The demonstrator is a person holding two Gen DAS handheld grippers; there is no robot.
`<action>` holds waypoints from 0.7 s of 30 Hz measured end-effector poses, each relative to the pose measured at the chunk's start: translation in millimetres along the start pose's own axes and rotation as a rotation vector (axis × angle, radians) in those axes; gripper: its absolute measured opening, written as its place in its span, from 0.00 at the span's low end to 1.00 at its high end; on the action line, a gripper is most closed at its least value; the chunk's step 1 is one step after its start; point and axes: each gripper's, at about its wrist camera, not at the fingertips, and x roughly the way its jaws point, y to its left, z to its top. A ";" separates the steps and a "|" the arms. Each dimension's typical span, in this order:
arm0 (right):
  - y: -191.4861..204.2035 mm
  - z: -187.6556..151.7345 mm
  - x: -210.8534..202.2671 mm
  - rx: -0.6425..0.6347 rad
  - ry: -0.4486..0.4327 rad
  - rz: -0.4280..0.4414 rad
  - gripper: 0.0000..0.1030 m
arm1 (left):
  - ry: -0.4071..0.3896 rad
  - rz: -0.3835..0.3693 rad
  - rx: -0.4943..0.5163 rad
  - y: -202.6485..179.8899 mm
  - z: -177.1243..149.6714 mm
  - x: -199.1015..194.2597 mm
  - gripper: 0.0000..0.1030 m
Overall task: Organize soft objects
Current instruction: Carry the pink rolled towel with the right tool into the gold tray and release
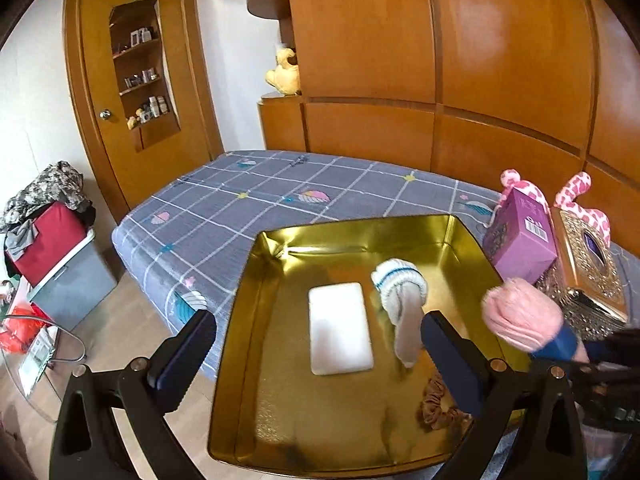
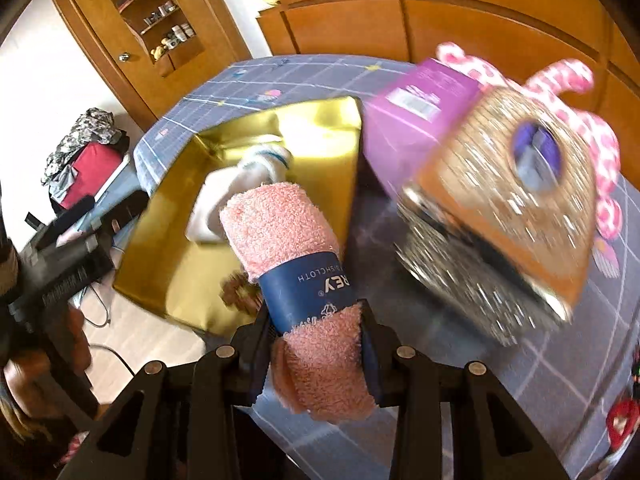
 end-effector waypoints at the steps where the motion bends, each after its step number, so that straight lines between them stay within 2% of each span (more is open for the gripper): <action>1: 4.8 6.1 2.4 -0.004 -0.001 0.005 0.37 | -0.003 0.002 -0.007 2.2 0.6 -0.6 1.00; 7: 34.5 39.3 40.7 -0.073 0.060 -0.003 0.37 | -0.002 0.011 -0.038 13.9 4.6 2.6 1.00; 12: 52.3 57.9 87.4 -0.137 0.125 -0.059 0.37 | 0.021 0.017 -0.047 17.6 3.3 10.1 1.00; 21: 59.6 75.3 123.6 -0.172 0.090 -0.208 0.37 | 0.048 0.020 -0.041 18.4 -0.5 19.7 1.00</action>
